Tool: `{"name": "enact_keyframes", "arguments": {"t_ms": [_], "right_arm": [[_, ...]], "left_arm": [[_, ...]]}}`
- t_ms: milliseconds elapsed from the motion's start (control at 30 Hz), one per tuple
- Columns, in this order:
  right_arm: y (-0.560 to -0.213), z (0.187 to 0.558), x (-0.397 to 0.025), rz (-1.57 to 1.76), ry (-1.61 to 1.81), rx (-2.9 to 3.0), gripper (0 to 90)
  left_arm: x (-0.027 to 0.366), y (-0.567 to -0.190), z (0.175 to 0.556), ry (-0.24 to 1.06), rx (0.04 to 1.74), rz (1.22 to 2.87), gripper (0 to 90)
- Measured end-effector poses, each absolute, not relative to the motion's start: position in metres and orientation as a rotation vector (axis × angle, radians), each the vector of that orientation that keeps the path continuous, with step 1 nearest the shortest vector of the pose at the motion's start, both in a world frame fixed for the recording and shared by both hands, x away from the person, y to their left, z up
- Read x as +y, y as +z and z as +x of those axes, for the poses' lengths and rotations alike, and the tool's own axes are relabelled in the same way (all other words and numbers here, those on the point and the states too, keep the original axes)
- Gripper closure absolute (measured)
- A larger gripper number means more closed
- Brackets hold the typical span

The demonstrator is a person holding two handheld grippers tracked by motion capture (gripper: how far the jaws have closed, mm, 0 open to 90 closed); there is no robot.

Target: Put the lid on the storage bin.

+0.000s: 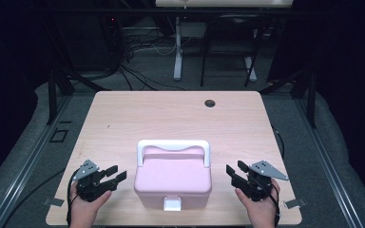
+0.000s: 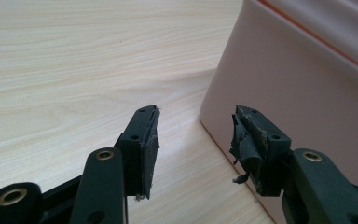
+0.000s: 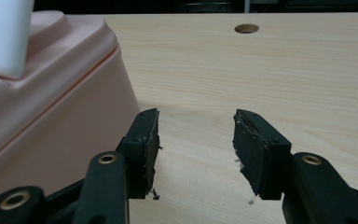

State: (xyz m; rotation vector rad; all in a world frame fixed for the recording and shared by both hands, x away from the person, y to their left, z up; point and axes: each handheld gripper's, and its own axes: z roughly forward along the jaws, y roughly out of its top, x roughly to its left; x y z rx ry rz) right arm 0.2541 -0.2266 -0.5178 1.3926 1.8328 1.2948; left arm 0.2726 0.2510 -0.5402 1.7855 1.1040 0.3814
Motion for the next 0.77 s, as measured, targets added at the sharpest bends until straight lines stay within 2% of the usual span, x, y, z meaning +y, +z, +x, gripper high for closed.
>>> {"name": "enact_keyframes", "arguments": {"t_ms": [767], "right_arm": [[-0.539, 0.256, -0.223, 1.407, 1.243, 1.886, 50.0]], "left_arm": [[0.241, -0.553, 0.277, 0.353, 1.095, 1.84, 49.7]]}}
